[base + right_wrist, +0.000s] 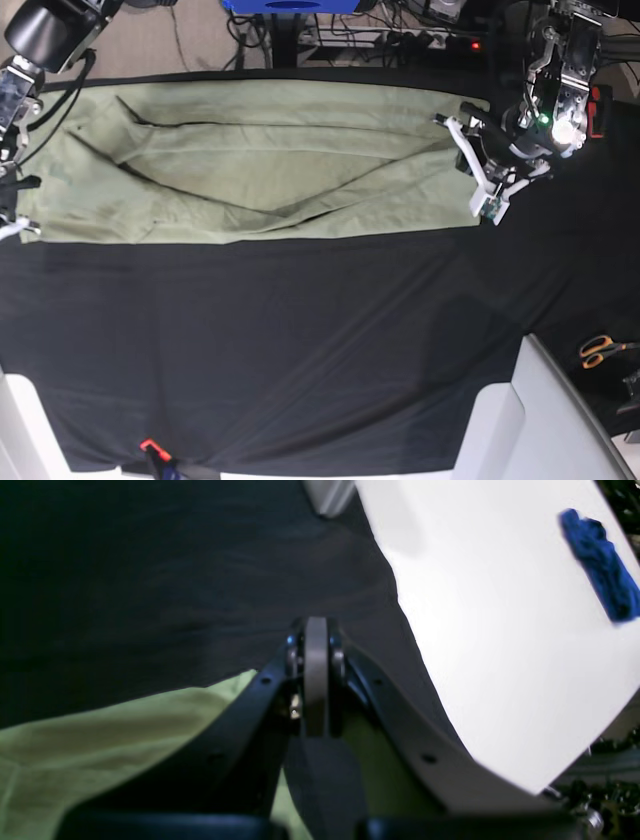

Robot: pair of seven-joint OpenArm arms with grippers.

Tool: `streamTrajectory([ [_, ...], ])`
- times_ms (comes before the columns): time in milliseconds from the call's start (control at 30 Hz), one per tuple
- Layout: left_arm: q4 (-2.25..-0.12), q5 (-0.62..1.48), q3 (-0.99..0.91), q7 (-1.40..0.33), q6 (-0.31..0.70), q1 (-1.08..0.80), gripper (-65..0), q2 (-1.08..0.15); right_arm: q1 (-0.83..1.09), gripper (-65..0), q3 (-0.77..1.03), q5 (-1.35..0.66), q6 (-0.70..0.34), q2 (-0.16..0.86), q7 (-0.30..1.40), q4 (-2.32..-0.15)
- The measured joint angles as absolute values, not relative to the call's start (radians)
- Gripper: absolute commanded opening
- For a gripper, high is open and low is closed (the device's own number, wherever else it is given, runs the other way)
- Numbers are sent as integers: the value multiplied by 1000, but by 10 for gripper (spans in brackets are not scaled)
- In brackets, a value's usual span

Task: Fold the T-shirt properly
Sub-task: 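Release the shirt and raise both grippers above the collar edge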

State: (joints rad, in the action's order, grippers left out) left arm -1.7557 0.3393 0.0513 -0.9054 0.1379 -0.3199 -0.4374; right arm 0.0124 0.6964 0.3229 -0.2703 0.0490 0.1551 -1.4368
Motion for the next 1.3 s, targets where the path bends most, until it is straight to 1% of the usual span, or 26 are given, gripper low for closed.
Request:
streamTrajectory([
  [200,-1756,339,52,-909,138,-323,-650,-438,33,-648,693,323,-279,34,154,-1434],
  [233,-1756,340,49,-909,138,-322,-619,-438,37,-648,695,323,-279,34,162,-1434],
  [333,-1757,336,44,-909,138,-323,-336,-438,48,-648,694,323,-277,30,195,-1434],
  [400,-1769,332,40,-911,138,-324,-156,-439,51,-648,694,322,-303,24,203,-1434],
  [433,-1785,333,40,-911,136,-325,-74,-438,54,-648,694,322,-314,24,203,-1434],
  [467,-1806,333,40,-912,134,-328,-12,-439,57,-648,694,323,-330,23,201,-1434],
  [533,-1864,350,25,-906,139,-345,0,-437,75,-650,694,323,-356,22,199,-1435],
  [600,-1906,387,-54,-899,150,-377,0,-416,91,-650,694,325,-355,12,205,-1434],
  [667,-1889,474,-163,-904,179,-391,0,-390,110,-650,693,327,-359,11,205,-1434],
  [733,-1816,616,-298,-900,300,-394,0,-359,124,-650,692,326,-357,10,202,-1434],
  [800,-1702,720,-405,-893,445,-389,0,-325,135,-650,693,323,-359,11,202,-1434],
  [867,-1597,685,-469,-894,513,-385,0,-299,149,-650,693,323,-359,12,202,-1434],
  [900,-1552,677,-490,-884,573,-385,0,-289,153,-650,693,323,-359,11,202,-1434],
  [967,-1494,645,-492,-830,627,-390,0,-269,163,-650,694,323,-359,10,203,-1434],
  [1033,-1451,625,-486,-792,664,-376,0,-244,164,-650,694,323,-360,8,203,-1434],
  [1133,-1387,554,-483,-734,676,-358,0,-202,162,-650,694,323,-359,11,202,-1434],
  [1167,-1374,537,-486,-696,693,-358,0,-193,162,-650,694,323,-357,11,202,-1434],
  [1300,-1316,522,-454,-661,704,-317,0,-188,162,-650,694,323,-359,11,202,-1434],
])
